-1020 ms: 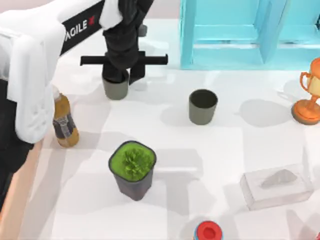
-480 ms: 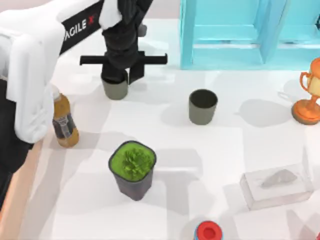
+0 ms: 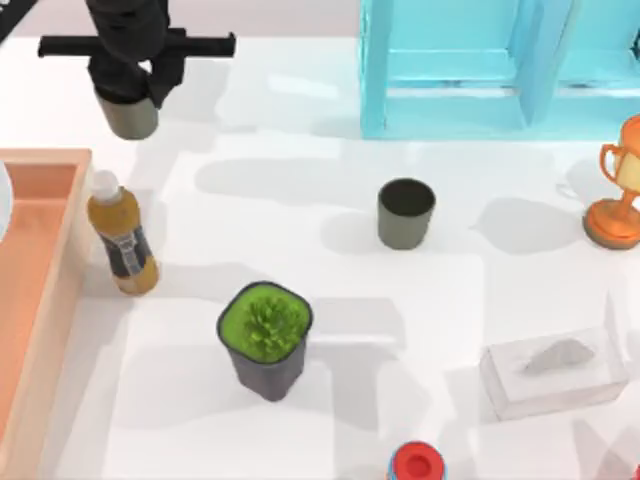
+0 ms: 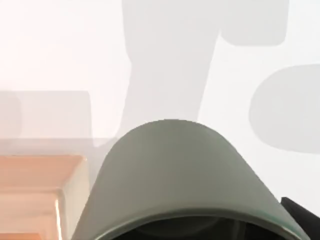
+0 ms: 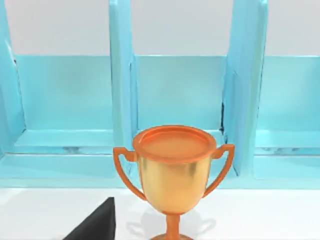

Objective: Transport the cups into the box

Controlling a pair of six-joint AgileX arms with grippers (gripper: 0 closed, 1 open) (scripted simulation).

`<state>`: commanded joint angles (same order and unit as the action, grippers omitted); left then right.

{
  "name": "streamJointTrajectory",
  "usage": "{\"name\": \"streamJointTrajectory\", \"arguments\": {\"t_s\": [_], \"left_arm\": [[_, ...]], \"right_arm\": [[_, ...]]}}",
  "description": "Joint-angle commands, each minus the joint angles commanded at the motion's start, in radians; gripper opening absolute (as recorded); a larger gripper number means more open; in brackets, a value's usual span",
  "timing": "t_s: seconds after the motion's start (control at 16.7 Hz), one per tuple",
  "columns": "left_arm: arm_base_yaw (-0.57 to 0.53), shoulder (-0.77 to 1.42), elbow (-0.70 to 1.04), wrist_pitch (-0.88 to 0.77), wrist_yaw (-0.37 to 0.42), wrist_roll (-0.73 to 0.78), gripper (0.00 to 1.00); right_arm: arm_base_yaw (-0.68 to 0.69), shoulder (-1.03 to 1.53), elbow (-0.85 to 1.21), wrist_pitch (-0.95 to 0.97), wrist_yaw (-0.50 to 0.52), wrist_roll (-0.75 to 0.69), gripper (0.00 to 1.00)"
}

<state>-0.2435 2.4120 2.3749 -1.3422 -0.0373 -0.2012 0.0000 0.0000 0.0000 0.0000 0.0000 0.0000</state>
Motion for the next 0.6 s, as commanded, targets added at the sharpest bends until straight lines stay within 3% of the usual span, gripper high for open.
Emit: {"name": "streamJointTrajectory", "arguments": {"t_s": [0.42,0.6], "left_arm": [[0.021,-0.022,-0.007,-0.009,0.001,0.026,0.0],[0.114,-0.118,-0.097,-0.001,0.017,0.103,0.0]], "right_arm": [[0.0,0.0,0.0,0.0,0.0,0.0,1.0],[0.0,0.0,0.0,0.0,0.0,0.0,1.0]]}}
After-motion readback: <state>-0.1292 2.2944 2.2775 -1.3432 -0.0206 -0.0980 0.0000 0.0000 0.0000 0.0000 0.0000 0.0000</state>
